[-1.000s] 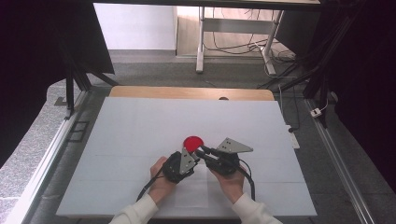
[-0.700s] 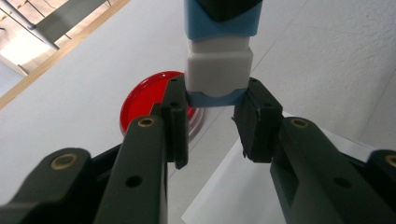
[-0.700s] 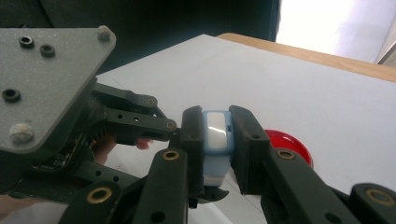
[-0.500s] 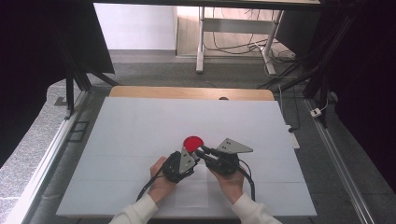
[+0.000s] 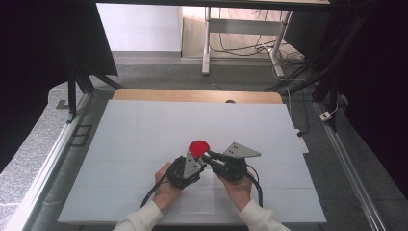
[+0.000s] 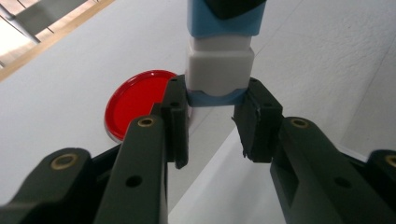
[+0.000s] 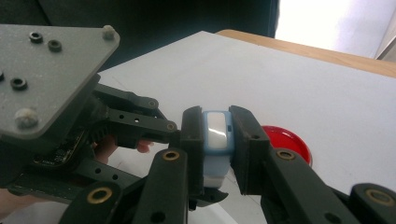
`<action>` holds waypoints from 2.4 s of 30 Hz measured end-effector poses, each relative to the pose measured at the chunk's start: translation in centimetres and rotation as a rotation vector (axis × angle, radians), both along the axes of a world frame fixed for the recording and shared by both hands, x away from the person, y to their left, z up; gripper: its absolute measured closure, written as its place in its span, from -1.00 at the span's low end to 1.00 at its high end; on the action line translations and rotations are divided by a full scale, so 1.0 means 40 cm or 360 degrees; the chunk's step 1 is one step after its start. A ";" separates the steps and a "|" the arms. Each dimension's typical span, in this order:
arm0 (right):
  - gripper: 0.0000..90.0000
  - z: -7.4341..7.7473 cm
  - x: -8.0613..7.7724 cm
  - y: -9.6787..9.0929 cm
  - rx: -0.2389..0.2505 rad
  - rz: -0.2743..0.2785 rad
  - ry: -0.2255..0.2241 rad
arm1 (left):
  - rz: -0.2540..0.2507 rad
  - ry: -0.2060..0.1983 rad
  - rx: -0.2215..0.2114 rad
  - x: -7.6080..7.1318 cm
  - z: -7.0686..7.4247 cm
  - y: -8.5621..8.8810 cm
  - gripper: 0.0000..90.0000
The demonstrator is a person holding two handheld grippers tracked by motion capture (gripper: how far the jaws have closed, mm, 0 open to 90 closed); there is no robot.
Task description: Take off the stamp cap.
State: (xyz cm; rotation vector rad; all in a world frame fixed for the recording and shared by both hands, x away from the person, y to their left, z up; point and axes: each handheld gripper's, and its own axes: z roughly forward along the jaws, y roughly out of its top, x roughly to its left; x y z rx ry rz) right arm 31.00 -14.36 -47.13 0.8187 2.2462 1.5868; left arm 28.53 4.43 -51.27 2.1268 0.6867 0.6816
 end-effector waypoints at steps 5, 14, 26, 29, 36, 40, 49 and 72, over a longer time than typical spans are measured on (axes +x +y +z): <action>0.69 0.001 0.004 0.002 -0.0007 0.0012 0.0013 | -0.0004 -0.0049 0.0079 -0.003 0.000 -0.004 0.47; 0.69 0.028 0.006 -0.031 0.0078 -0.0061 -0.0041 | 0.0043 0.0043 -0.0001 0.012 -0.009 0.016 0.47; 0.69 0.023 0.009 -0.031 0.0059 -0.0045 -0.0029 | 0.0040 0.0023 -0.0026 0.009 -0.003 0.020 0.47; 0.69 0.020 0.009 -0.030 0.0048 -0.0043 -0.0025 | 0.0042 0.0023 -0.0032 0.010 -0.001 0.026 0.47; 0.69 0.018 0.011 -0.031 0.0039 -0.0037 -0.0022 | 0.0034 0.0024 -0.0059 0.010 0.006 0.042 0.47; 0.69 0.017 0.013 -0.035 0.0036 -0.0040 -0.0018 | 0.0029 0.0027 -0.0065 0.007 0.012 0.054 0.47; 0.69 0.017 0.017 -0.041 0.0037 -0.0045 -0.0020 | 0.0005 0.0040 -0.0087 -0.008 0.028 0.096 0.47; 0.69 0.016 0.015 -0.057 -0.0012 0.0011 -0.0057 | 0.0076 0.0059 -0.0126 -0.061 0.043 0.218 0.46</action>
